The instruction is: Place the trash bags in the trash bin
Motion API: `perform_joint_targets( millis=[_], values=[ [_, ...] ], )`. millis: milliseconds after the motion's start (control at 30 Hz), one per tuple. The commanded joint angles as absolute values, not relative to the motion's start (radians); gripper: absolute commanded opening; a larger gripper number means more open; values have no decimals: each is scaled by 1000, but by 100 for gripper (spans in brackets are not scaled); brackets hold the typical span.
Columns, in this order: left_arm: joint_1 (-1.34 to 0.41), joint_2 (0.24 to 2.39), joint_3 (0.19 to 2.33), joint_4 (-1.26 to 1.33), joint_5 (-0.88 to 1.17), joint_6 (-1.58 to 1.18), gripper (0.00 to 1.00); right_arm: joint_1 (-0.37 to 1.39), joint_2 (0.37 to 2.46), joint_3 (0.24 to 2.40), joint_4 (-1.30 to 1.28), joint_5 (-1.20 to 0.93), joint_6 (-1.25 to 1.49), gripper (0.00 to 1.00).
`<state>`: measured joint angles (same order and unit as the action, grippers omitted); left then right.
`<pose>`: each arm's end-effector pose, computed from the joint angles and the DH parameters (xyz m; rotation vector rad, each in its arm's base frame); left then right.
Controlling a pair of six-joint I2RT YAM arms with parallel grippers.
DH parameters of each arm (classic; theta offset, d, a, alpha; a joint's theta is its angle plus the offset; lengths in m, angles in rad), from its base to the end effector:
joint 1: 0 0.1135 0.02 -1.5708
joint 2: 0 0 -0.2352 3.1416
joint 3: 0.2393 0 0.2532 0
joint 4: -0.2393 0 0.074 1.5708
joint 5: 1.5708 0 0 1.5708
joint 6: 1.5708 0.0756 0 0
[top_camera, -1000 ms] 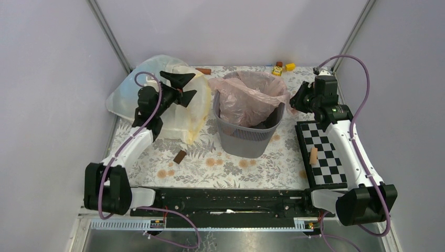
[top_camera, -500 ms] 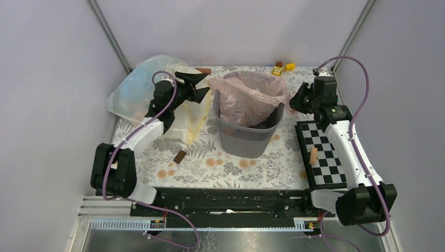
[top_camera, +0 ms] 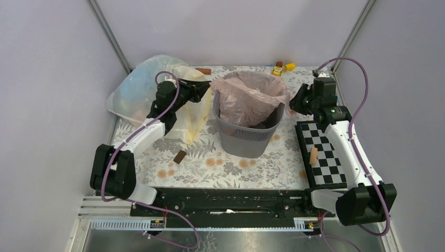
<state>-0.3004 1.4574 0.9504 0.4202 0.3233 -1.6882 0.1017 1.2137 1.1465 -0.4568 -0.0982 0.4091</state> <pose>0.3585 -0.1362 0.2676 -1.0316 1.6998 -1.6862 0.3141 0.0395 0.3026 0.2649 2.1020 0.4094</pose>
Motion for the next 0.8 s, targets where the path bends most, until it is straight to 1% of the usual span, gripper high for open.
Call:
perform_joint_targets(
  millis=[0, 167, 233, 467, 533, 667, 767],
  values=[
    [-305, 1338, 915, 427, 276, -1626, 0, 96, 1175, 1137, -418, -87, 415, 27],
    [-303, 1212, 880, 356, 273, -1541, 0, 97, 1154, 1128, -428, -77, 412, 28],
    [-304, 1173, 874, 317, 276, -1511, 0, 96, 1146, 1122, -431, -86, 412, 31],
    [-305, 1050, 774, 263, 351, -1449, 0, 97, 1115, 1053, -432, -91, 413, 32],
    [-305, 1028, 782, 208, 399, -1400, 0, 97, 1110, 1026, -433, -102, 412, 32],
    [-304, 973, 793, 59, 449, -1287, 0, 98, 1102, 959, -403, -147, 425, 39],
    [-304, 941, 746, 31, 477, -1264, 0, 98, 1112, 918, -376, -169, 436, 41]
  ],
)
